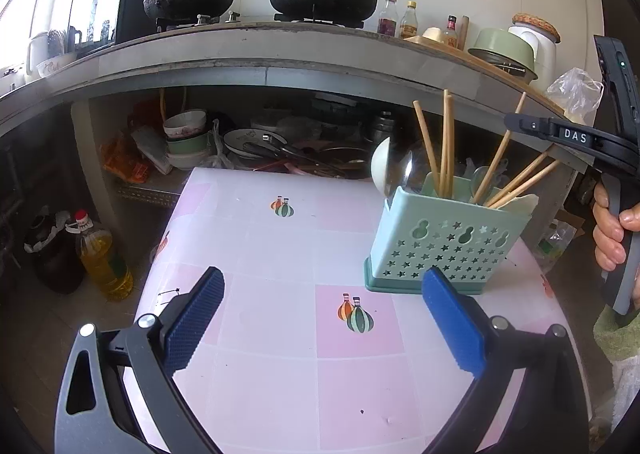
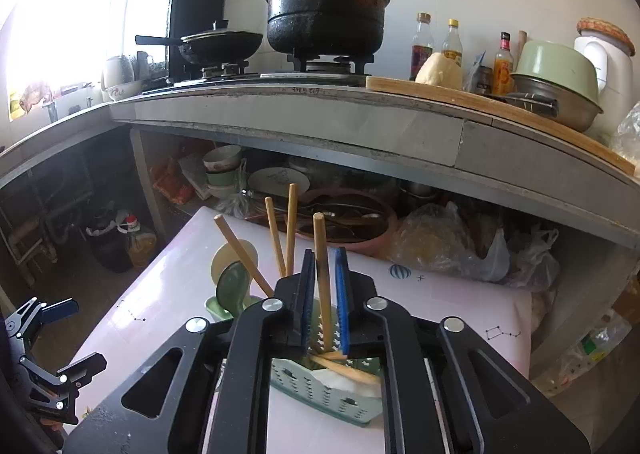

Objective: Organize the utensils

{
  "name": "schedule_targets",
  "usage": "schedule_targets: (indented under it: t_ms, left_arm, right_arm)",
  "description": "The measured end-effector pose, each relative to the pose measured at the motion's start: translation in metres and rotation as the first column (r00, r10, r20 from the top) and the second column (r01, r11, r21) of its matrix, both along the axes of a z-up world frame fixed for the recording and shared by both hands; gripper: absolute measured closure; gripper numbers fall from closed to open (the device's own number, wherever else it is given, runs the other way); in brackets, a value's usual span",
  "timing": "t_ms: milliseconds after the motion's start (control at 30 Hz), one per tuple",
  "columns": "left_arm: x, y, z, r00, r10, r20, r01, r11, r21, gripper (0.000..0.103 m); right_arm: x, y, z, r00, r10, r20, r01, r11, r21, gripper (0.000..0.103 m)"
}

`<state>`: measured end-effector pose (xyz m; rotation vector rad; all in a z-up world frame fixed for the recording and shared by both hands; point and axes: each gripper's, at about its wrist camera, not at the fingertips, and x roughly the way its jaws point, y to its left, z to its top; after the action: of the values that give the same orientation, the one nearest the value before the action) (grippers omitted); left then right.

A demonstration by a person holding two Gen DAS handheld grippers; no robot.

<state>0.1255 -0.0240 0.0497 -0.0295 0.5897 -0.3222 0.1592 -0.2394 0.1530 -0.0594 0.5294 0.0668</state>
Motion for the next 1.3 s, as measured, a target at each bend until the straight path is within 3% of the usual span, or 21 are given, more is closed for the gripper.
schedule_targets:
  t_ms: [67, 200, 333, 433, 533, 633, 867, 1000, 1067, 1300]
  left_arm:
    - [0.002, -0.001, -0.001, 1.0, -0.011, -0.003, 0.011, 1.0, -0.013, 0.006]
    - [0.007, -0.004, -0.003, 0.998, -0.055, 0.016, 0.056, 0.997, -0.047, 0.006]
    - [0.019, -0.014, -0.007, 0.989, -0.124, 0.08, 0.129, 0.99, -0.064, 0.006]
    - [0.036, -0.026, -0.017, 0.979, -0.187, 0.085, 0.193, 0.979, -0.072, 0.006]
    - [0.052, -0.043, -0.025, 0.963, -0.256, 0.084, 0.262, 0.963, -0.064, 0.012]
    - [0.065, -0.06, -0.031, 0.945, -0.315, 0.086, 0.319, 0.946, -0.048, 0.018]
    - [0.096, -0.097, -0.047, 0.931, -0.362, 0.033, 0.363, 0.931, -0.032, 0.039]
    - [0.1, -0.105, -0.049, 0.931, -0.363, 0.033, 0.364, 0.93, -0.051, 0.04]
    - [0.101, -0.105, -0.049, 0.934, -0.355, 0.03, 0.357, 0.932, -0.063, 0.041]
    - [0.087, -0.095, -0.046, 0.95, -0.313, 0.001, 0.312, 0.947, -0.08, 0.046]
  right_arm:
    - [-0.007, -0.006, 0.005, 1.0, -0.003, 0.014, 0.002, 0.999, 0.033, 0.067]
    - [-0.03, -0.029, 0.022, 0.997, -0.026, 0.075, 0.014, 0.988, 0.155, 0.058]
    - [-0.057, -0.078, 0.024, 0.989, -0.092, 0.12, 0.038, 0.92, 0.389, 0.054]
    - [-0.064, -0.12, -0.004, 0.989, -0.134, 0.056, 0.074, 0.797, 0.599, 0.054]
    - [-0.055, -0.15, -0.051, 0.989, -0.125, -0.076, 0.139, 0.636, 0.759, 0.054]
    - [-0.039, -0.163, -0.091, 0.99, -0.05, -0.13, 0.138, 0.466, 0.874, 0.057]
    - [-0.002, -0.164, -0.138, 0.976, 0.054, -0.21, 0.184, 0.302, 0.935, 0.065]
    - [0.006, -0.16, -0.143, 0.968, 0.068, -0.242, 0.208, 0.321, 0.924, 0.071]
    - [0.007, -0.163, -0.145, 0.963, 0.07, -0.261, 0.227, 0.312, 0.923, 0.077]
    - [-0.001, -0.159, -0.144, 0.953, 0.078, -0.294, 0.256, 0.317, 0.913, 0.079]
